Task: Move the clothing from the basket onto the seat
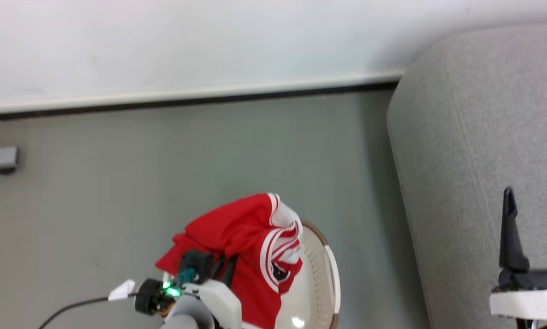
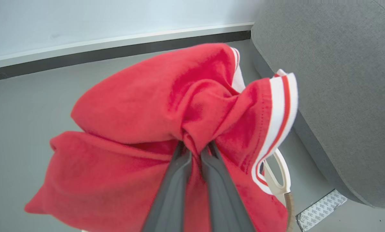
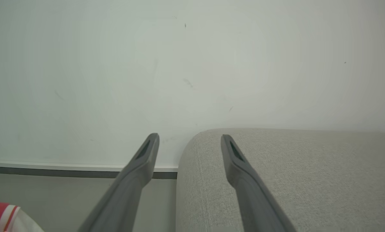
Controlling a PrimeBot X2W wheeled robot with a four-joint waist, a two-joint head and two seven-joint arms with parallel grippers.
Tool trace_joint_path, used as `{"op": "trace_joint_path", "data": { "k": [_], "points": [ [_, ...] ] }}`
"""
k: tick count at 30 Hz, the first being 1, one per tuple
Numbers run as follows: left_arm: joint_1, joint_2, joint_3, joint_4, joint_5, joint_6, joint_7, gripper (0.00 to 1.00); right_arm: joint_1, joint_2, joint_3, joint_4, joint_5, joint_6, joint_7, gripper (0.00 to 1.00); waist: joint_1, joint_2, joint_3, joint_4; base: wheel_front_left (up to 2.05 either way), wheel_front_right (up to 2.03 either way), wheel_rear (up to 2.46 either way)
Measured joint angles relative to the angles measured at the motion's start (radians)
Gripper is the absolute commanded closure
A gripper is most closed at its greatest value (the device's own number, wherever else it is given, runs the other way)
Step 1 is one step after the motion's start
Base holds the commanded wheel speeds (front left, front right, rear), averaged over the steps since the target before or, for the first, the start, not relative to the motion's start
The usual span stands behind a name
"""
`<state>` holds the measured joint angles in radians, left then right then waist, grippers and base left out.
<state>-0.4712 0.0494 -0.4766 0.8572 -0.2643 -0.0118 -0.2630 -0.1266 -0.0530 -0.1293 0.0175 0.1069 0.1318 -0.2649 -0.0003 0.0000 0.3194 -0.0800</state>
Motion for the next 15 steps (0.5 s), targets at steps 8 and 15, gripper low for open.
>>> {"op": "trace_joint_path", "data": {
  "k": [8, 15],
  "points": [
    [0.055, 0.001, -0.012, -0.019, -0.012, 0.000, 0.008, 1.00, 0.037, 0.001, 0.019, 0.027, 0.002, 0.000, 0.000, 0.00, 0.0000, 0.0000, -0.069, 0.009, 0.00, 0.00, 0.00],
    [0.103, 0.002, -0.011, -0.054, -0.029, 0.014, 0.007, 1.00, 0.077, 0.001, 0.030, 0.040, 0.002, 0.000, 0.000, 0.00, 0.0000, 0.0000, -0.129, 0.007, 0.00, 0.00, 0.00]
  ]
}}
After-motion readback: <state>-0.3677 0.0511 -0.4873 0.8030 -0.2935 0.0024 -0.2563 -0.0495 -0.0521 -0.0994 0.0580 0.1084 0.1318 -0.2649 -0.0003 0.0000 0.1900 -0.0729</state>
